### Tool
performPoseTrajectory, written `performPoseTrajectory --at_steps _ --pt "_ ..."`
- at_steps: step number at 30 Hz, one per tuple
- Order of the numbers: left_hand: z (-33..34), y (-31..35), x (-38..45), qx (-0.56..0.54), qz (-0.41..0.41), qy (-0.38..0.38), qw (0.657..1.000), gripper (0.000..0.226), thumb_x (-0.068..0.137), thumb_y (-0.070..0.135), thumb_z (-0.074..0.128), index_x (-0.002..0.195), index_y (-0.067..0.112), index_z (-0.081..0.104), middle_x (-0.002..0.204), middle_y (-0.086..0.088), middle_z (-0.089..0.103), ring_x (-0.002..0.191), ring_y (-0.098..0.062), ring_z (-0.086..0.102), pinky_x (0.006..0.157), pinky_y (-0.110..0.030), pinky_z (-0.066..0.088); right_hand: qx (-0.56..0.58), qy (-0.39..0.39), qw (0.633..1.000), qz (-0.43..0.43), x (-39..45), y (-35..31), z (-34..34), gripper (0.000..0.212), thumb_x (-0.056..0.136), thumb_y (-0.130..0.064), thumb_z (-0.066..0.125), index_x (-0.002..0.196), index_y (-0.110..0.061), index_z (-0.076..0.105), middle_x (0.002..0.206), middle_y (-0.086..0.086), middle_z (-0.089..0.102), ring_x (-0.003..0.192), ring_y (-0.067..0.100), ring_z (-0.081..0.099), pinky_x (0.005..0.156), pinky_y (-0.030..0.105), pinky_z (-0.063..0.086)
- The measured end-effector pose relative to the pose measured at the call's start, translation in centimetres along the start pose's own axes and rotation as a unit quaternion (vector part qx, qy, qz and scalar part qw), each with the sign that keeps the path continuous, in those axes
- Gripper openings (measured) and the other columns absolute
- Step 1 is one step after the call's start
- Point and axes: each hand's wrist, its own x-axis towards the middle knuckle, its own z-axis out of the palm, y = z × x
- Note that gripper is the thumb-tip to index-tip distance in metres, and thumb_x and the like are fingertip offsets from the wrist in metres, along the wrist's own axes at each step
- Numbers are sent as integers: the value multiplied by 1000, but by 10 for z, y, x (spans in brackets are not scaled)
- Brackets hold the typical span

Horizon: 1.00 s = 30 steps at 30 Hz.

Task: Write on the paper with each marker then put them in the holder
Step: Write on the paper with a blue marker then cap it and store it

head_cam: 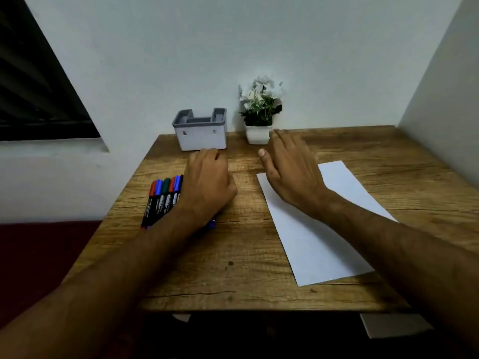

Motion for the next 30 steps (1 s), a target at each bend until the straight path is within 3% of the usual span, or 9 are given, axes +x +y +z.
performPoseTrajectory --at_steps 4,6,13,16,18,20,23,27,30 --pt "-2 0 -4 25 -37 -59 997 15 82 31 59 75 19 62 81 0 62 86 -21 56 93 -41 42 6 2 1000 -6 -10 -4 0 53 107 -38 37 139 1 54 140 20 59 131 33 52 110 46 43" --pt "-3 3 -5 25 -48 -78 995 15 82 28 61 70 20 58 75 0 59 79 -20 54 89 -40 43 13 3 1000 -9 -13 -4 3 53 107 -38 37 139 1 54 139 19 60 128 33 53 109 44 42" --pt "1 5 2 -61 -93 -84 990 6 81 17 67 86 15 65 87 -3 64 82 -20 59 77 -39 56 35 9 999 -18 -19 -2 11 46 106 -38 41 128 -3 62 123 14 67 113 28 58 98 41 47" --pt "5 2 10 -134 -131 -46 981 19 78 20 73 95 14 71 85 0 68 80 -14 62 70 -30 55 83 13 996 -24 -20 -3 14 33 102 -30 55 119 -4 67 114 13 69 108 27 60 93 38 47" --pt "0 4 20 -188 -160 -32 968 18 77 24 76 93 16 75 79 3 70 72 -7 62 58 -19 46 137 15 990 -13 -18 -5 15 27 99 -27 61 115 -7 70 108 8 72 102 23 63 89 33 46" --pt "-4 6 30 -275 -203 -42 939 17 77 23 77 92 16 76 77 2 73 70 -6 65 59 -20 50 212 7 977 19 -15 -11 12 23 98 -30 65 106 -12 75 96 1 76 88 14 66 79 31 51" --pt "-5 8 41 -429 -271 -46 861 8 75 16 77 83 13 76 74 -3 74 75 -15 72 72 -35 60 335 -57 937 84 -9 -18 7 24 98 -34 66 95 -14 78 81 -3 76 74 11 69 68 31 55" --pt "-6 17 44 -533 -335 -43 776 6 80 8 70 75 5 72 67 -8 71 59 -14 68 53 -25 51 409 -89 894 157 -4 -19 9 22 95 -31 72 97 -11 78 77 7 77 72 24 75 70 46 63" --pt "-5 22 47 -593 -392 -58 701 12 86 13 70 79 3 70 66 -9 71 52 -14 64 51 -24 49 440 -103 870 196 -2 -16 10 16 91 -25 76 91 -10 80 71 1 74 66 15 70 67 37 59"
